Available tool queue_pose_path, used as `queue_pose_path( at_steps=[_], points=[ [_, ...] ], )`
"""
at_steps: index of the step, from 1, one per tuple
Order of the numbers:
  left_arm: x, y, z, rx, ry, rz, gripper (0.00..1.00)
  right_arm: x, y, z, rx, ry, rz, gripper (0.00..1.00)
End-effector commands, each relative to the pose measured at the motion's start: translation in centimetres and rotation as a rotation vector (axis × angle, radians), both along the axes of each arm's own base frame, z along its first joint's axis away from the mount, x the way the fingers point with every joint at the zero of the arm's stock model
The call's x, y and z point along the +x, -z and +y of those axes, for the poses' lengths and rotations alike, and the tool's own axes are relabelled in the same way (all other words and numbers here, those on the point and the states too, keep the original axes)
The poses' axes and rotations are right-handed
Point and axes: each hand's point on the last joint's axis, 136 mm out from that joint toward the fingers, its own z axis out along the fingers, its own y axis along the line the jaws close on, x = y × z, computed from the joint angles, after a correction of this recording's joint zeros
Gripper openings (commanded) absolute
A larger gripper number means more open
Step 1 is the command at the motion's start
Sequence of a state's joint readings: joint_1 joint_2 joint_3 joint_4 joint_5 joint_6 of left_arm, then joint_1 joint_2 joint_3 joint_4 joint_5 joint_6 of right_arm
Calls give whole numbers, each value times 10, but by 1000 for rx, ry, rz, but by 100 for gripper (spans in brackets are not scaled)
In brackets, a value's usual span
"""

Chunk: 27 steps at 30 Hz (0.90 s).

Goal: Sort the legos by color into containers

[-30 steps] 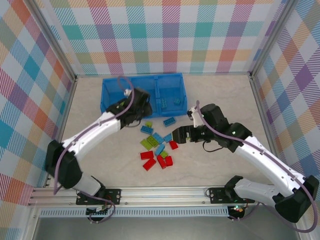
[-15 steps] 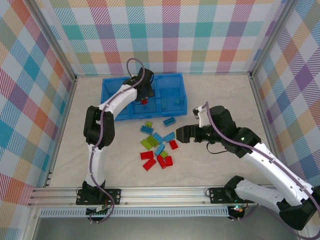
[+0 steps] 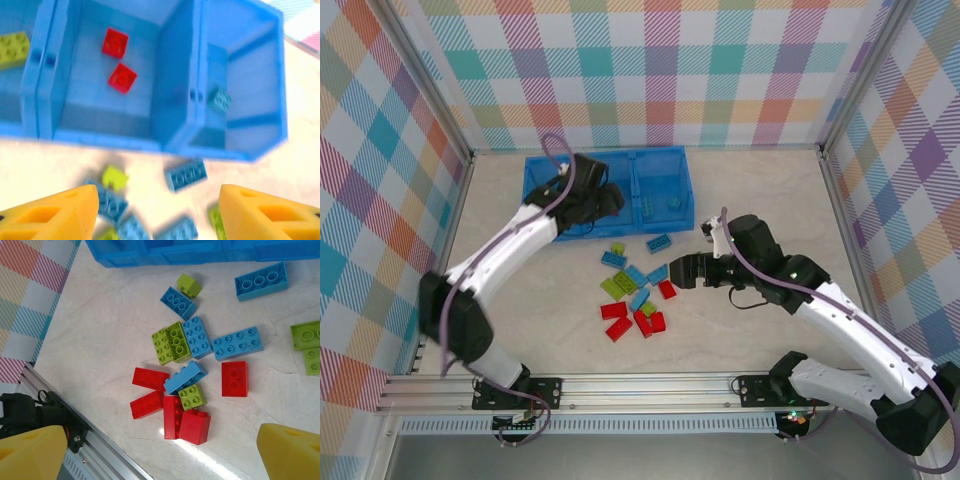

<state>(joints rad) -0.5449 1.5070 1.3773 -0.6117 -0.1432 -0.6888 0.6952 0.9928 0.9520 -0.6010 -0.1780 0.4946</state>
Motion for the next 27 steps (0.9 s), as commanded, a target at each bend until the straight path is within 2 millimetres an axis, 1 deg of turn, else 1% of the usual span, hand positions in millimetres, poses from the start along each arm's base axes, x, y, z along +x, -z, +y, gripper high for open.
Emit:
queue_pose_path(
  at_steps=[1, 3, 6, 9, 12, 15, 17, 21, 25, 27],
  points=[
    [-37, 28, 12, 4, -48, 63, 65, -1, 4, 9, 31, -25, 17, 98],
    [-59, 46, 18, -11, -61, 105, 65, -2, 8, 10, 21, -29, 33, 98],
    [-78, 71, 21, -22, -69, 147, 65, -2, 11, 9, 13, -27, 38, 98],
    [-87, 93, 15, -45, -59, 208, 65, -1, 12, 9, 16, -19, 38, 98],
    [-93, 118, -3, -104, -29, 288, 65, -1, 12, 9, 23, -16, 44, 98],
    [-101, 145, -11, -65, -14, 365, 56, -3, 12, 8, 23, -13, 45, 98],
    [-105, 159, -13, -32, -9, 390, 55, -4, 12, 5, 20, -7, 44, 99],
    [-107, 178, -18, -17, -13, 418, 55, -5, 11, 4, 22, -2, 41, 99],
    [-109, 190, -9, 36, -33, 436, 51, -6, 11, 2, 20, 0, 43, 99],
    [-111, 195, -5, 67, -33, 451, 47, -6, 12, 2, 18, 2, 44, 99]
  ],
)
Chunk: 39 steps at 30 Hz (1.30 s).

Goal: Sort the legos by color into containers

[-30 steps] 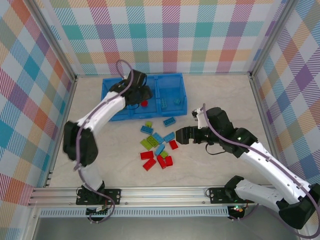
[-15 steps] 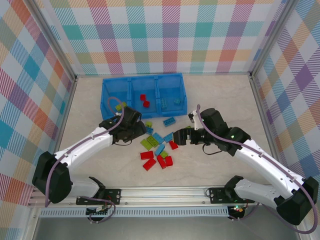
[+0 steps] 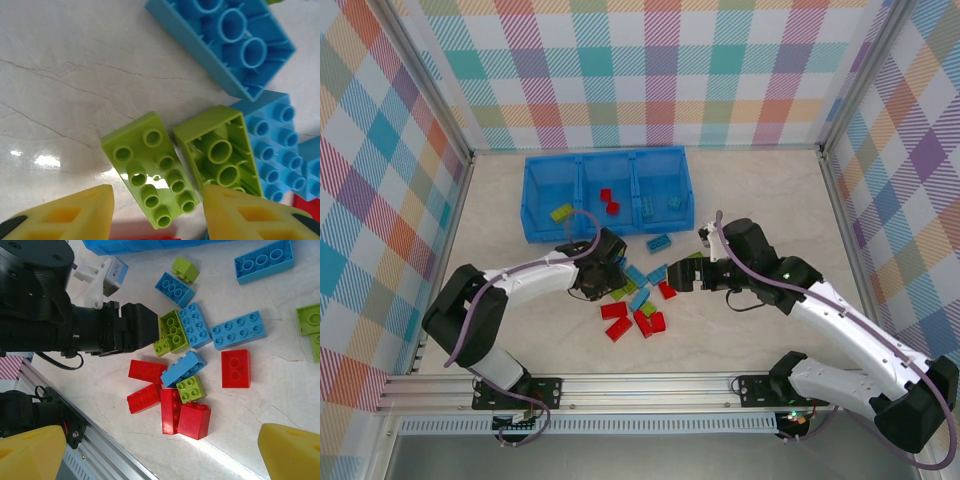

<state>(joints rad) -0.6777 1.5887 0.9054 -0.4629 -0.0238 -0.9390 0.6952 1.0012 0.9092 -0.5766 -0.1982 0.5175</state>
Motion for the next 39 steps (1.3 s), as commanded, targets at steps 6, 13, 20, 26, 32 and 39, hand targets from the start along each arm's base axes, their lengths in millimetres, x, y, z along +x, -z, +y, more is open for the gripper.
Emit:
queue_pose_path(
  at_steps=[6, 13, 20, 26, 32, 39],
  points=[
    [-10, 16, 12, 61, 2, 23, 41, -3, -1, 1, 21, 7, 5, 99],
    [-13, 29, 15, 96, 33, 49, 49, -2, -4, 3, 34, 5, 8, 100],
    [-25, 19, 49, 171, 33, 44, 45, -6, -7, -3, 36, 18, 2, 100],
    [-24, -15, 50, 102, 65, -47, 46, -6, -6, -2, 41, 21, 5, 100],
    [-15, -15, 43, 82, 44, -64, 68, -4, -4, 2, 48, 15, 16, 100],
    [-15, 6, 33, 131, 160, 8, 68, -6, -3, -3, 35, 23, 6, 100]
  ],
)
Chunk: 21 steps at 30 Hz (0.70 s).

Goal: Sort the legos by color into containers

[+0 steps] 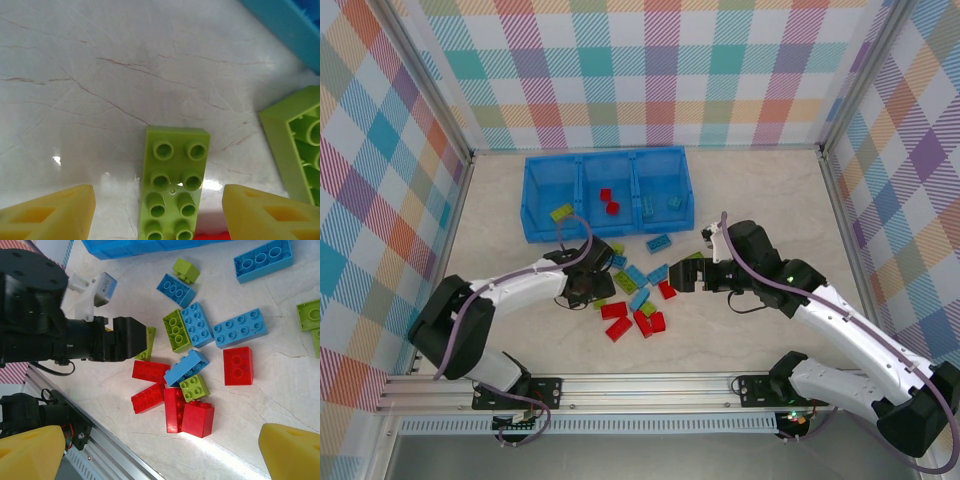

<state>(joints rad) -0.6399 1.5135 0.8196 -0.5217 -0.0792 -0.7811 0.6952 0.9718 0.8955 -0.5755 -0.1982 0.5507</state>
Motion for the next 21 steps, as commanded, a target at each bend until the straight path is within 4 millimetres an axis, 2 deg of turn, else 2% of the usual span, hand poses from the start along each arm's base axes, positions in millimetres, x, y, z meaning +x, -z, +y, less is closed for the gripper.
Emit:
queue_pose_path(
  at_steps=[1, 8, 14, 17, 19, 21],
  points=[
    [2, 1, -8, 10, 72, 19, 68, -3, 0, -1, 13, 1, -3, 100],
    [-3, 14, 12, 149, 77, 77, 53, -9, 7, 1, -7, -40, 23, 100],
    [-8, 13, 19, 165, 76, 84, 40, -28, 33, 10, -203, -168, 85, 100],
    [-3, -6, 13, 111, 62, 41, 38, -30, 35, 20, -219, -196, 89, 100],
    [10, -32, 12, 69, 40, -27, 37, -28, 30, 26, -190, -198, 73, 100],
    [31, -66, 19, 64, 15, -129, 35, -25, 22, 29, -156, -190, 40, 100]
  ],
)
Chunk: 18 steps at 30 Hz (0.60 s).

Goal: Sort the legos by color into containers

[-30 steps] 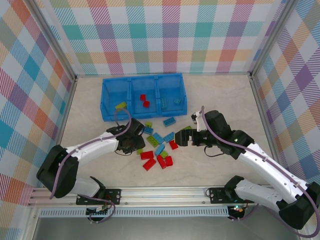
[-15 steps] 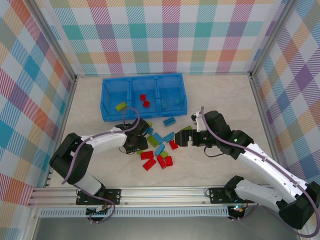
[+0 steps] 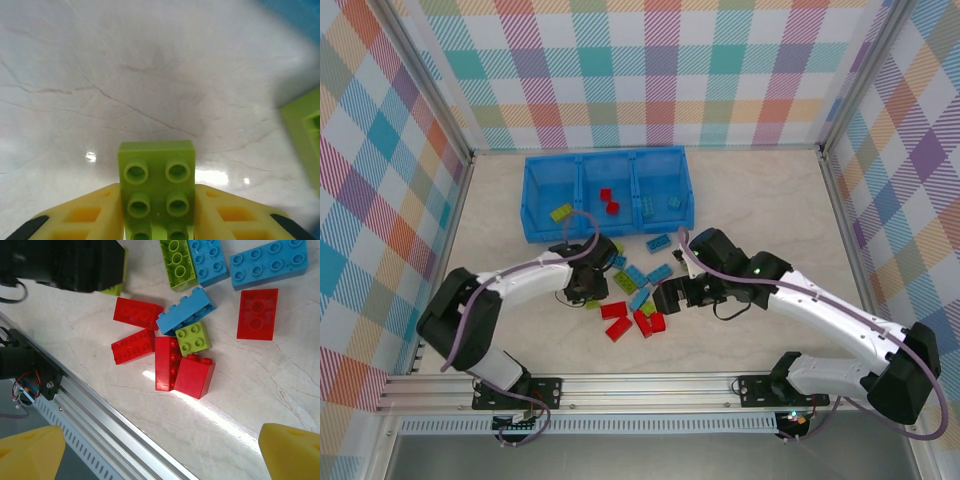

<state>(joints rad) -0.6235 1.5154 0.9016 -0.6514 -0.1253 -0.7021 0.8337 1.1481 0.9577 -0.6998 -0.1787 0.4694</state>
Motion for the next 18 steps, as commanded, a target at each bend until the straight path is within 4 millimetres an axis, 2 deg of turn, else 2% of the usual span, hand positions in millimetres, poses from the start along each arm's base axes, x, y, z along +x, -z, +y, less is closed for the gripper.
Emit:
queue_pose_path(
  at_steps=[1, 4, 7, 9, 11, 14, 18],
  points=[
    [40, -67, 12, -16, -42, -194, 34, 7, -25, 6, 60, -4, -82, 100],
    [78, -104, 30, 1, -94, -297, 31, 11, -31, 5, 84, 12, -122, 100],
    [118, -126, 48, 7, -160, -346, 31, 12, -34, 2, 86, 26, -137, 100],
    [143, -134, 62, 35, -200, -371, 31, 10, -35, 0, 86, 29, -137, 100],
    [168, -136, 76, 60, -236, -389, 31, 9, -35, -3, 85, 33, -137, 100],
    [198, -127, 98, 61, -302, -382, 31, 6, -38, -7, 91, 41, -142, 100],
    [228, -111, 106, 34, -311, -338, 38, 5, -40, -11, 91, 44, -152, 100]
  ],
)
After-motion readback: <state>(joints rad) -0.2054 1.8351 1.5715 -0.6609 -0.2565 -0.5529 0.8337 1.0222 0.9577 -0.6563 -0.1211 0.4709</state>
